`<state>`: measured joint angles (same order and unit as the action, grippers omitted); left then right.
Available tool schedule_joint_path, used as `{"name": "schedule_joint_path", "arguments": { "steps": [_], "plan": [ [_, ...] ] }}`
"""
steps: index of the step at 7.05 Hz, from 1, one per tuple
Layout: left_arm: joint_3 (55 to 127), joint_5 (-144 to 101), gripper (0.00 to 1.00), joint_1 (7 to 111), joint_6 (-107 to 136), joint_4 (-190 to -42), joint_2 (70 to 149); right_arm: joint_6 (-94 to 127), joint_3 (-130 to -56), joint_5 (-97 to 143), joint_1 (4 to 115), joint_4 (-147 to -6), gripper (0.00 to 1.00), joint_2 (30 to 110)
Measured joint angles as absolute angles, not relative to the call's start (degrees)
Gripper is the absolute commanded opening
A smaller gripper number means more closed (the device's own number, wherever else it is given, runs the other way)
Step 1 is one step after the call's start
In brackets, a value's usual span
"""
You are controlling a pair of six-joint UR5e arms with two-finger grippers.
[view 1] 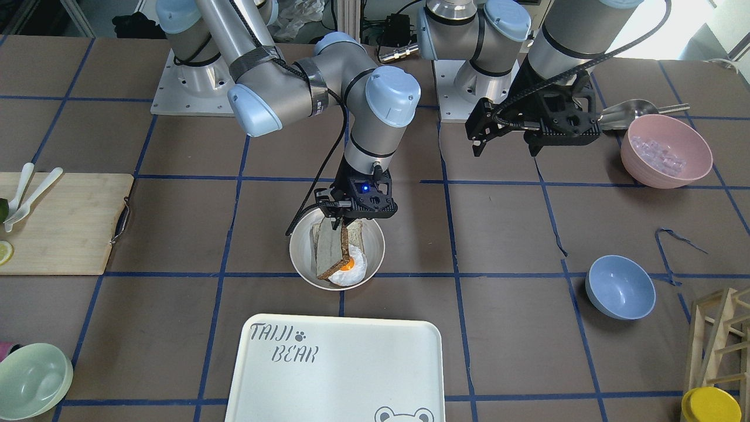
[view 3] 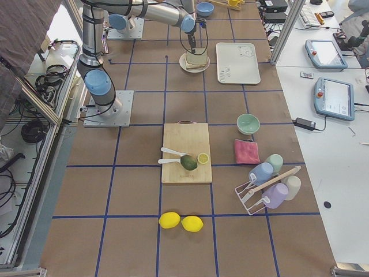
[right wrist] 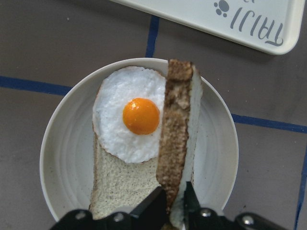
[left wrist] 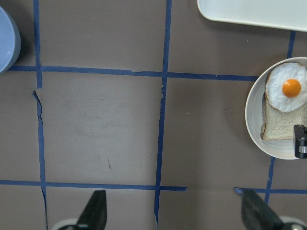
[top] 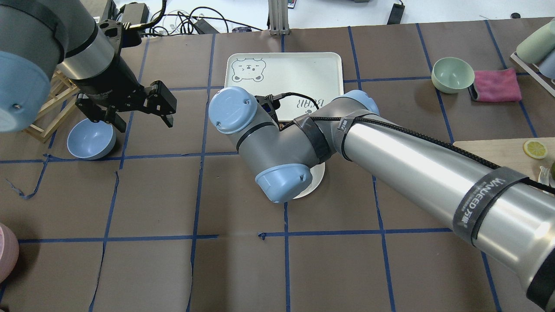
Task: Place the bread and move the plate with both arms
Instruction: 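Lower the bread onto the fried egg and open the right gripper, then raise the right gripper away while the left arm swings toward the plate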
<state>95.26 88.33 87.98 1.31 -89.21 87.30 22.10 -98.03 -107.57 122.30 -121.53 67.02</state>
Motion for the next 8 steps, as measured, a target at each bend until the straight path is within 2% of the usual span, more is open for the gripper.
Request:
{"name": "schedule_joint_path", "arguments": {
  "steps": [2,4,5,8],
  "plan": [
    [95.2,88.3,1.00,88.0,1.3,-89.2,87.4,22.0,-100.3,-107.4,123.4,-124.9,0.74,67.2],
    [95.3,88.4,1.00,88.0,1.2,-89.3,87.3,21.9,-101.0,-107.3,123.5,-127.3,0.94,68.1],
    [95.3,88.4,1.00,88.0,1.2,-89.3,87.3,21.1,-100.9,-107.2,122.8,-127.7,0.89,69.8],
    [95.3,87.9,1.00,87.9,1.5,-89.6,87.6,9.6,-99.9,-105.3,115.0,-125.8,0.96,76.3]
  ]
}}
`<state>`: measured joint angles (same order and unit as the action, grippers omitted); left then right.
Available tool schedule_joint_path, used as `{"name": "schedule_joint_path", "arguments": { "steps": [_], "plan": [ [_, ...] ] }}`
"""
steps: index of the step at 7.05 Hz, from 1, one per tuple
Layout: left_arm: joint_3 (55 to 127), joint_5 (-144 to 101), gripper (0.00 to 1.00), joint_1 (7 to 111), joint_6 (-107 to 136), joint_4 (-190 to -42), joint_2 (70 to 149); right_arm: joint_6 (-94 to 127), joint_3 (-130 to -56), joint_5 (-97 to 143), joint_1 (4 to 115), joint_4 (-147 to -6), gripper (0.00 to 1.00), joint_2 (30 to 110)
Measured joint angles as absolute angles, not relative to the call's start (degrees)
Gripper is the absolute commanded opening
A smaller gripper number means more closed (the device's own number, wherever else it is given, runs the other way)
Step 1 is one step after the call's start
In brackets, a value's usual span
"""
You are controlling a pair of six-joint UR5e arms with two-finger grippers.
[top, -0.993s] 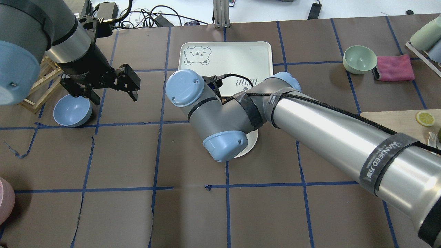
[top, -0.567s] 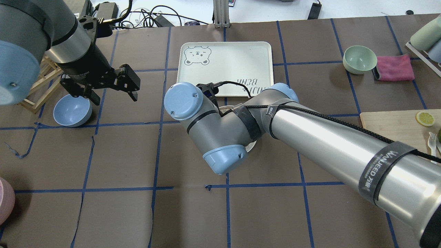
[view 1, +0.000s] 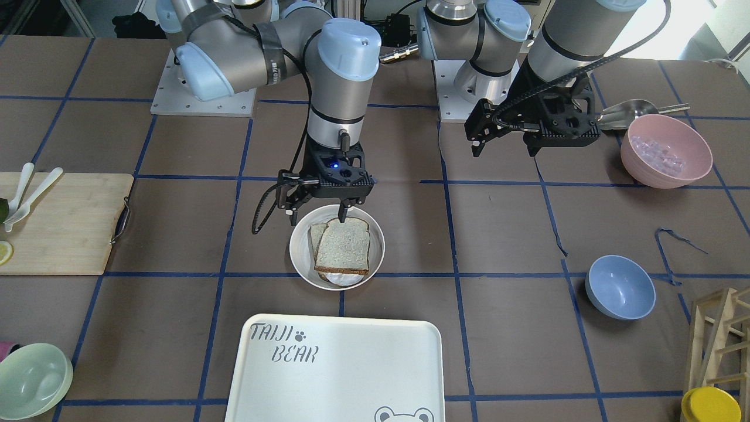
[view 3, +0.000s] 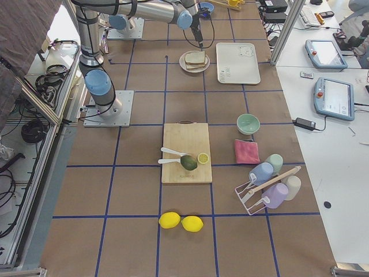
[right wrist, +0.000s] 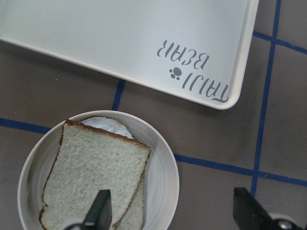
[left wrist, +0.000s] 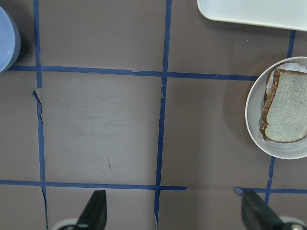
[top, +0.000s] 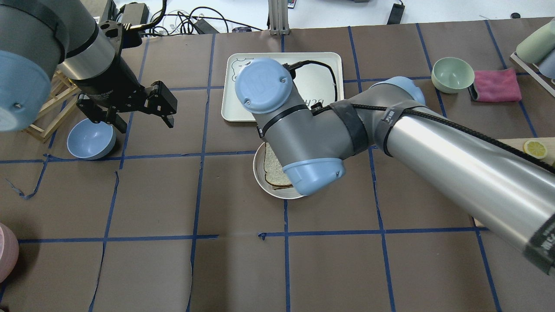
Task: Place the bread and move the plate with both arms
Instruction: 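Raise the right gripper away while the left arm swings toward the plate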
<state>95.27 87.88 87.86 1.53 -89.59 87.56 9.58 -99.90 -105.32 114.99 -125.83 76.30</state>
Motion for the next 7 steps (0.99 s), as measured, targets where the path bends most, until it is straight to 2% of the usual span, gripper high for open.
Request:
{"name": "schedule_joint_path", "arguments": {
  "steps": [2,5,7],
  "plan": [
    [95.3,88.0,1.00,87.8,1.9,-89.3,88.4,6.2,-96.7,-97.4,106.8,-116.8,1.00,80.4],
    [97.0,88.1,1.00,88.0,6.2,-86.6,91.4,4.6,-85.3,-92.9,99.7,-96.3,1.00,84.8],
    [99.6,87.6,1.00,89.2,11.5,-80.9,93.6,1.8,-82.4,-91.9,96.8,-92.3,1.00,86.3]
  ]
}}
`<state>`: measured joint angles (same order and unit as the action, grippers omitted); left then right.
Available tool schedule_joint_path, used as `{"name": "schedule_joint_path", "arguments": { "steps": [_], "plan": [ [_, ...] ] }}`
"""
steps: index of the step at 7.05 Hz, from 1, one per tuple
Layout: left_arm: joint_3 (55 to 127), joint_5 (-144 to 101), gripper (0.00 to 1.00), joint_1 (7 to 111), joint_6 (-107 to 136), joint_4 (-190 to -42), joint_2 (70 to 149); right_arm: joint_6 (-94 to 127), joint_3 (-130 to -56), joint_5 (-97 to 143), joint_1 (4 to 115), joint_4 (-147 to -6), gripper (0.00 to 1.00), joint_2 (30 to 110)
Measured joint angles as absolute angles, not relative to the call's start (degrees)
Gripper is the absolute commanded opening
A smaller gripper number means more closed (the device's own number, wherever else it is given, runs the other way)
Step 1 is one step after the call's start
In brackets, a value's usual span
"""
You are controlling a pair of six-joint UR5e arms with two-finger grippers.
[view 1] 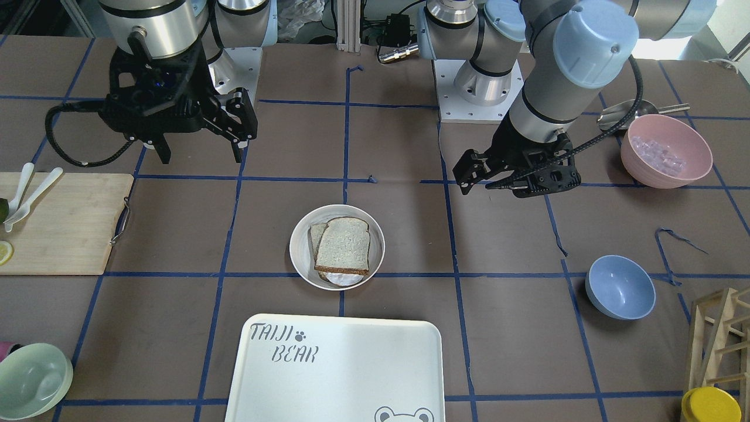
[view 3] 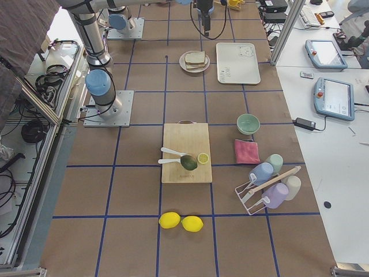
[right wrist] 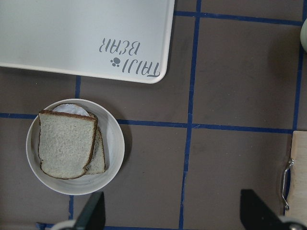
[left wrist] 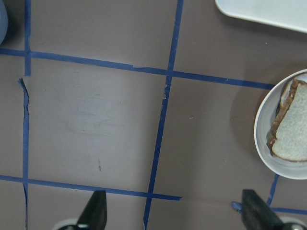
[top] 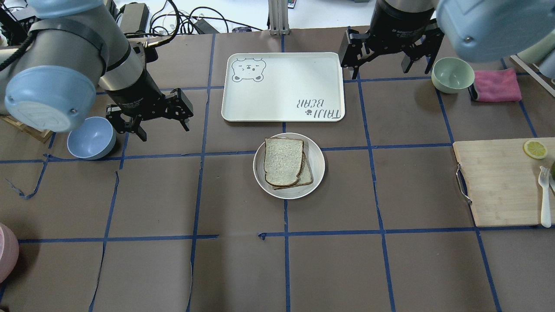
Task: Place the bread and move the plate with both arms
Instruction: 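Raise the right gripper away while the left arm swings toward the plate, then reach the left gripper to the plate rim and grip it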
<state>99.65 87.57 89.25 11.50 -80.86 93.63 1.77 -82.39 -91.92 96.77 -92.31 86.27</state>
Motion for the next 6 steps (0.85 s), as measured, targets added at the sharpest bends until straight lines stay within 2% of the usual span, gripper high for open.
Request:
{"name": "schedule_joint_path", "arguments": {
  "steps": [4,6],
  "plan": [
    [109.0,87.2,1.00,93.8,15.9,-65.0,97.0,-6.0,-82.4,-91.3,93.9,-91.6,1.00,87.1],
    [109.9,86.6,0.87,96.1,16.1,-61.4,99.6,-6.1,-83.0,-90.9,92.2,-90.2,1.00,88.2]
  ]
}}
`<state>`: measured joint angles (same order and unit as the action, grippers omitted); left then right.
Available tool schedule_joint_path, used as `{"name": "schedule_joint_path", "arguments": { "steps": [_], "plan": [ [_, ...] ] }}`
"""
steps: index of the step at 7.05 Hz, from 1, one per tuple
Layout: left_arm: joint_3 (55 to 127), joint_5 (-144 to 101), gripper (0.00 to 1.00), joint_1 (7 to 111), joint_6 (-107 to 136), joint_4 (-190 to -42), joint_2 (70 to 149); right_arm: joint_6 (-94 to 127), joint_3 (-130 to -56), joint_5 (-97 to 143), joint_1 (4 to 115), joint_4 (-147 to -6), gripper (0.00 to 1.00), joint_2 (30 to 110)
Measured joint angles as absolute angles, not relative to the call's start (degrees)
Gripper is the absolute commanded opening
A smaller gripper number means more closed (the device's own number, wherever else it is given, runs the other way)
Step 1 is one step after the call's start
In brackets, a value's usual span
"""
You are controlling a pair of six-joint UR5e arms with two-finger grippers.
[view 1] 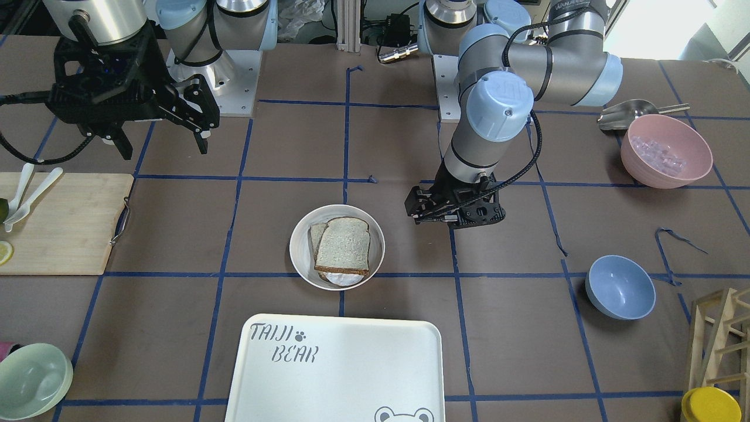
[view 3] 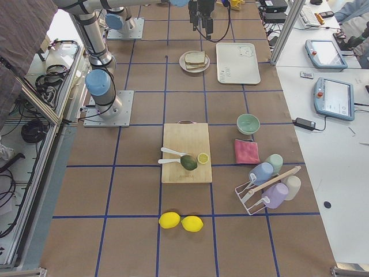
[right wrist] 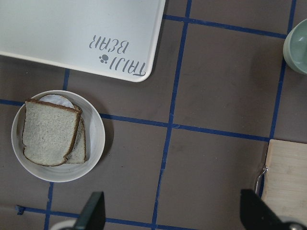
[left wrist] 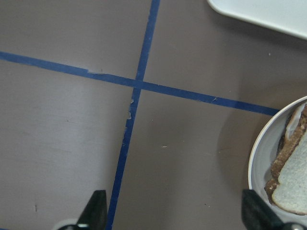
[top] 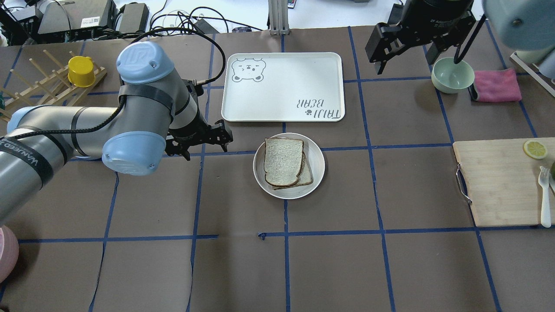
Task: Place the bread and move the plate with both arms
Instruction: 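Reach the left gripper to the plate rim and grip it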
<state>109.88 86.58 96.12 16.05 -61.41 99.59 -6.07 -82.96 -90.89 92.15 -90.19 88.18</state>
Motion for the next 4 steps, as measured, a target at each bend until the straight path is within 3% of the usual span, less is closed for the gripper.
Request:
{"name": "schedule_joint_path", "arguments": {
  "steps": [1,4],
  "plan": [
    [110.1,85.1,0.77,97.0,16.0,-59.0,101.4,-6.0,-83.0,-90.8,92.0,-87.8,1.00,88.6],
    [110.4,82.9,0.75,99.4,15.9,-53.0,107.1,-6.1,-83.1,-90.9,91.6,-86.7,1.00,88.9]
  ]
}}
